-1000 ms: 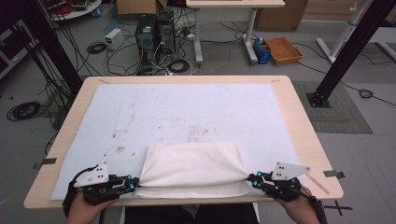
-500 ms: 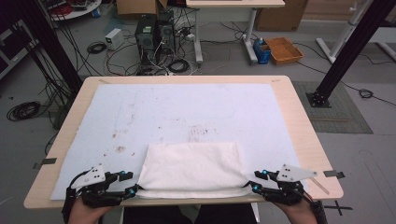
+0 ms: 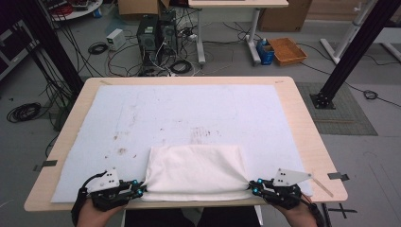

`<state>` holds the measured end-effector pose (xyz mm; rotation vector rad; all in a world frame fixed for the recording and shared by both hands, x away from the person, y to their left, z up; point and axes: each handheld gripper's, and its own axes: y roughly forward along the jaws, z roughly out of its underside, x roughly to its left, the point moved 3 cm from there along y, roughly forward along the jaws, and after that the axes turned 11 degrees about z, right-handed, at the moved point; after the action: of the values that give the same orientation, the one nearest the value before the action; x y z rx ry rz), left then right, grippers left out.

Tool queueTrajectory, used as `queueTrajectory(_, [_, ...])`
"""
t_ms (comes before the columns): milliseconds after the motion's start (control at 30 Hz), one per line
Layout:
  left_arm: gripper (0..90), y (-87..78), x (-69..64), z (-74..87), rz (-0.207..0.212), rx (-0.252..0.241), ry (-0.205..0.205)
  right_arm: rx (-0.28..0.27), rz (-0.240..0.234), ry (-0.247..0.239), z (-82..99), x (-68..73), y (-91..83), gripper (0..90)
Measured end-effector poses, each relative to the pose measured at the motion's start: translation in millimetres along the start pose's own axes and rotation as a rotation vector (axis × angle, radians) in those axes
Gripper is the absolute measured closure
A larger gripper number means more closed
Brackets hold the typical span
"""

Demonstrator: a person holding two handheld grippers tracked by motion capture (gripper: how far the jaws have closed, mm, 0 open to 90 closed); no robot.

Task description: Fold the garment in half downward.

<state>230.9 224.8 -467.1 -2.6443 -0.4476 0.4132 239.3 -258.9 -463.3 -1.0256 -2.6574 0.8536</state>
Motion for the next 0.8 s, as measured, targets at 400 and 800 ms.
queueTrajectory(400, [82.0,-9.7,-4.9,9.4,0.051,0.003,-0.031,0.009,-0.017,0.012,3.4,7.5,-15.0,86.4])
queueTrajectory(800, [70.5,-8.5,-7.9,9.1,0.047,0.002,-0.022,0.017,-0.029,0.055,10.0,2.6,-17.4,75.9])
